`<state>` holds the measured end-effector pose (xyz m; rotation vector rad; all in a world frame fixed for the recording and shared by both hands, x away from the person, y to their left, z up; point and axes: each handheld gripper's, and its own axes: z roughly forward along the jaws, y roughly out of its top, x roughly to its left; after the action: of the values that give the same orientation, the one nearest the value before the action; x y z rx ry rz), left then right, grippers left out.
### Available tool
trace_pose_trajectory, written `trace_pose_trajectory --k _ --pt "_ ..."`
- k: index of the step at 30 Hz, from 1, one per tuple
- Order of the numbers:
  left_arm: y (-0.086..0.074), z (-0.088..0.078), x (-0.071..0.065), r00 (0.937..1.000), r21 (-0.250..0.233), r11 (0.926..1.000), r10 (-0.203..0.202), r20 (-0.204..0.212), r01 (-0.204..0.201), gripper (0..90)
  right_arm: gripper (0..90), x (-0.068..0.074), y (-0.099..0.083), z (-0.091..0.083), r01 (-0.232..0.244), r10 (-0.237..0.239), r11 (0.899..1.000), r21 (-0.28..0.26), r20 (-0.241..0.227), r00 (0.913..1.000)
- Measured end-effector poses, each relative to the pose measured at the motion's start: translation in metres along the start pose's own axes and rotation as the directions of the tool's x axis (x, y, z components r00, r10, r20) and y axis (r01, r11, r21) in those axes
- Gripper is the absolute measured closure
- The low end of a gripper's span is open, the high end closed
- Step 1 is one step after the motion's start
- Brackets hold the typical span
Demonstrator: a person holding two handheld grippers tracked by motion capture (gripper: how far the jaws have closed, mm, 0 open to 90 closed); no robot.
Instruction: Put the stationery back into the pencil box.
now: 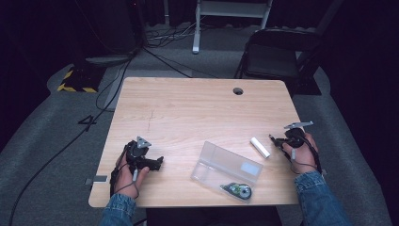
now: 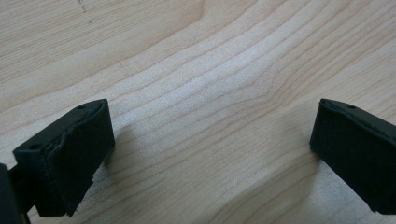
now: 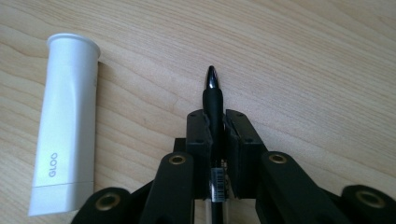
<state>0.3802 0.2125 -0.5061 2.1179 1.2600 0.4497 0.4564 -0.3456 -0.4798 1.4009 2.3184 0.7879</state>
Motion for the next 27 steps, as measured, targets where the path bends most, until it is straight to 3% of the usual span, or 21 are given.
trace_pose_trajectory --k 6,17,23,27 --pt "0.000 0.000 0.000 1.0000 0.000 1.0000 0.000 0.000 0.000 0.2 81.3 0.002 0.002 -0.008 0.022 -0.022 0.999 -0.023 -0.010 0.9997" --pt "0.001 0.000 0.000 1.0000 -0.001 1.0000 -0.007 -0.004 0.007 0.1 81.3 0.020 0.012 -0.037 0.073 -0.075 0.992 -0.100 -0.018 0.9970" --pt "0.001 0.001 0.000 1.0000 -0.002 1.0000 -0.007 -0.004 0.007 0.1 81.3 0.043 0.024 -0.060 0.137 -0.144 0.976 -0.170 -0.026 0.9893" --pt "0.001 0.001 0.000 1.0000 -0.002 1.0000 -0.008 -0.005 0.008 0.1 81.3 0.057 0.029 -0.071 0.160 -0.175 0.966 -0.205 -0.058 0.9828"
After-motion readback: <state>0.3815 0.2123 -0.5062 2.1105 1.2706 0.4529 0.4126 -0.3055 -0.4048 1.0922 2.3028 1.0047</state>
